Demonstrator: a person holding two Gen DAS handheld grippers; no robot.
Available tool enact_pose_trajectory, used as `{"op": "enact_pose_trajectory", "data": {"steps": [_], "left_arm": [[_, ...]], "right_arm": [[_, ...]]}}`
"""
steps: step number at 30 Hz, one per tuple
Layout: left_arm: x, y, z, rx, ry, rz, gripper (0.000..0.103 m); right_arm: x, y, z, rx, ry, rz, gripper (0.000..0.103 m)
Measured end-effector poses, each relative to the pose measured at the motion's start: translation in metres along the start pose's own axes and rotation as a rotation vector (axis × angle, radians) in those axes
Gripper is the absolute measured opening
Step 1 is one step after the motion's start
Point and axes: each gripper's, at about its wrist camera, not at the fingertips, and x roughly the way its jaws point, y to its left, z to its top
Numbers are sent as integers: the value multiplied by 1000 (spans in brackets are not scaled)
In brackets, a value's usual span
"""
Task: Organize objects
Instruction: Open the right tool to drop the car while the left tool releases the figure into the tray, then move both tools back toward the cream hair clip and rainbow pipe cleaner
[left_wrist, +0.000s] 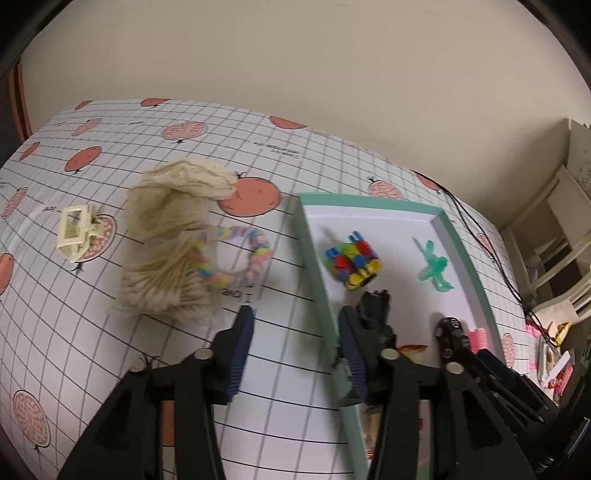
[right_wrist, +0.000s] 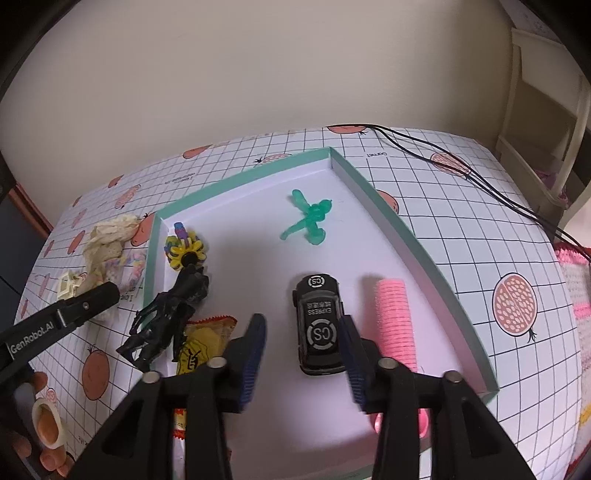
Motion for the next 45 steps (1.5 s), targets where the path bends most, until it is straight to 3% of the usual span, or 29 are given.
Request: {"op": "enact_pose_trajectory", "data": {"steps": [8, 10, 11, 14, 17, 45], "left_arm": [[-2, 11, 1, -5, -21, 65, 59], [-2, 15, 1, -16, -23, 73, 68], [-1, 17, 1, -22, -24, 76, 78], [-2, 21, 2, -36, -35, 79, 81], [-4, 24, 3, -50, -63, 98, 98], [-13, 46, 8, -85, -78, 107, 99]], "right_arm": [[-2, 6, 0, -12, -19, 9, 74], [-2, 7, 0, -11, -25, 8, 79], [-2, 7, 0, -12, -27, 10, 82], [-3, 9, 0, -17, -34, 10, 92], [-4, 11, 1, -19, -44, 9, 103], [-2, 20, -1, -33, -46, -18, 103]]}}
